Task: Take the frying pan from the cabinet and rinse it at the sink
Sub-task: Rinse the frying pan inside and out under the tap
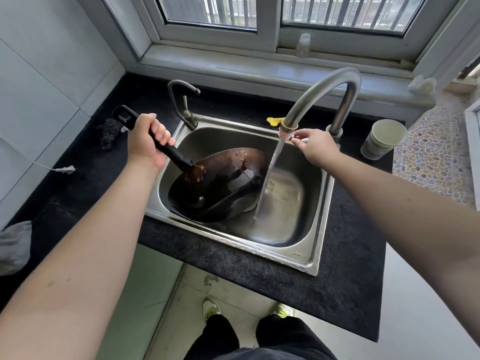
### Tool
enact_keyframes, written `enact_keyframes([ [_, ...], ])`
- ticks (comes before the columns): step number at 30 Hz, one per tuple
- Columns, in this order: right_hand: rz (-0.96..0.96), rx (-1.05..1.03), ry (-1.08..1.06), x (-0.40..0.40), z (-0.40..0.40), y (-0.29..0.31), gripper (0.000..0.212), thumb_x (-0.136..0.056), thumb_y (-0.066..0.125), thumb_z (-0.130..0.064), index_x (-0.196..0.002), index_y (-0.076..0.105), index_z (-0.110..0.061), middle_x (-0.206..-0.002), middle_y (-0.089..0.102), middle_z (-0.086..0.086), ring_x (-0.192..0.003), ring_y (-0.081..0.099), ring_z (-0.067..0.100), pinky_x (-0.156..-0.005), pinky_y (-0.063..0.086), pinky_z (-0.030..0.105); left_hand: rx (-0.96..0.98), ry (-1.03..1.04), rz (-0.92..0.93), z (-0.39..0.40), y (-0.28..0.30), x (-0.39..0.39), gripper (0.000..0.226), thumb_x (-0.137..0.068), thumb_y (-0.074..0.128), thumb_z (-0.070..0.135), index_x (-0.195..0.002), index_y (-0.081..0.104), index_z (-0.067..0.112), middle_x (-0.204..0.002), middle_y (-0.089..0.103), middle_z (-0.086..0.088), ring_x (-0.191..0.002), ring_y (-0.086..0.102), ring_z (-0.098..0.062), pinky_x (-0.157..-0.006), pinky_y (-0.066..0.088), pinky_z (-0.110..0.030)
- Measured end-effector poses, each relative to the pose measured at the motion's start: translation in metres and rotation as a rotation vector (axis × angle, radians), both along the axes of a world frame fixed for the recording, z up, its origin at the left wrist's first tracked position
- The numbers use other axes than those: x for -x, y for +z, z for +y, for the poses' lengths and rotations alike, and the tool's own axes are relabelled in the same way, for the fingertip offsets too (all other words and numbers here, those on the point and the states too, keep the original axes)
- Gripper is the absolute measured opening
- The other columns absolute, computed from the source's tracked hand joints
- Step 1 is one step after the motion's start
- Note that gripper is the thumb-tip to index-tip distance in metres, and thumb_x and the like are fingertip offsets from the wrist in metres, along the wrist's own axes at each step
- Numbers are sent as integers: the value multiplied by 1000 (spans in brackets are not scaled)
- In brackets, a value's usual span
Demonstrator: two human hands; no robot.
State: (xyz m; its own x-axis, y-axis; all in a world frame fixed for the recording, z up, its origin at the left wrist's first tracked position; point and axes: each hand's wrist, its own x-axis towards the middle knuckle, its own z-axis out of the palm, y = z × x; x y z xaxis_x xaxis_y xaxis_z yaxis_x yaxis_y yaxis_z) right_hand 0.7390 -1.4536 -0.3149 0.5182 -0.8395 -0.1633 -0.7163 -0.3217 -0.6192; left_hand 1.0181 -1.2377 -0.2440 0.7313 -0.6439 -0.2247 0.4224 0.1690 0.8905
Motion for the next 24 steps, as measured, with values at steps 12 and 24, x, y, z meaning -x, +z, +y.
enact_keyframes([
  [12, -8, -16, -2, -1, -1, -2, 30, -94, 57, -35, -119, 66, -22, -116, 69, 4, -108, 61, 22, -87, 44, 26, -34, -241, -107, -25, -1, 33, 36, -79, 49, 17, -47, 32, 17, -42, 27, 2, -42, 21, -15, -50, 25, -28],
  [24, -15, -8, -5, -1, -1, -5, 30, -94, 56, -35, -118, 67, -21, -114, 70, 4, -106, 62, 21, -84, 42, 24, -51, -315, -156, -39, 2, 56, 38, -83, 46, 10, -48, 31, 14, -40, 29, 0, -41, 23, -16, -50, 26, -29],
])
